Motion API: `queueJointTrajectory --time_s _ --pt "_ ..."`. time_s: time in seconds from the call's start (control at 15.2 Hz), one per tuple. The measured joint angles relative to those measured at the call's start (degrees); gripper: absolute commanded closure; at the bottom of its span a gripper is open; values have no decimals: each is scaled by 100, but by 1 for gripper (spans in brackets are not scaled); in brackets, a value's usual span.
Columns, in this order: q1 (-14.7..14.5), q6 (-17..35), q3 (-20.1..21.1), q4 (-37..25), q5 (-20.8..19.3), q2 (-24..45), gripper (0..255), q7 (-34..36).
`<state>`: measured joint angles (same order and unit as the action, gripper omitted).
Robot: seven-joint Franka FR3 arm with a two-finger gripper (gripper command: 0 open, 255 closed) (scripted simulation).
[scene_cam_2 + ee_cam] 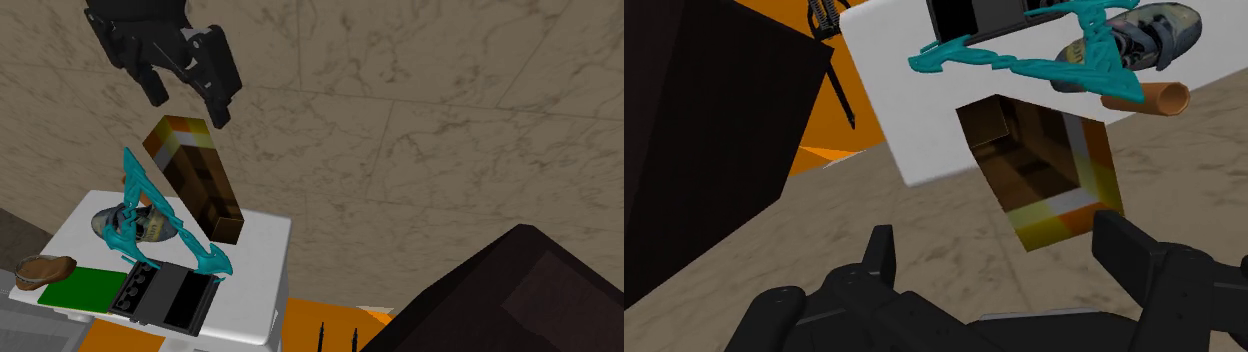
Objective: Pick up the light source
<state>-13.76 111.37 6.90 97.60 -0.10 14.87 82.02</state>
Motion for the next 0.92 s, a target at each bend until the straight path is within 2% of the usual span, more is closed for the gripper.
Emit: queueJointTrajectory --time_s 0.26,0.79,0.86,0.92 --pt "-145 225 83 -484 -47 665 0 33" --pt "-195 744 91 -326 -84 1016 0 51" --pt "-194 766 89 -319 -85 1030 255 49" --pt "-193 779 89 -312 -85 1034 255 48"
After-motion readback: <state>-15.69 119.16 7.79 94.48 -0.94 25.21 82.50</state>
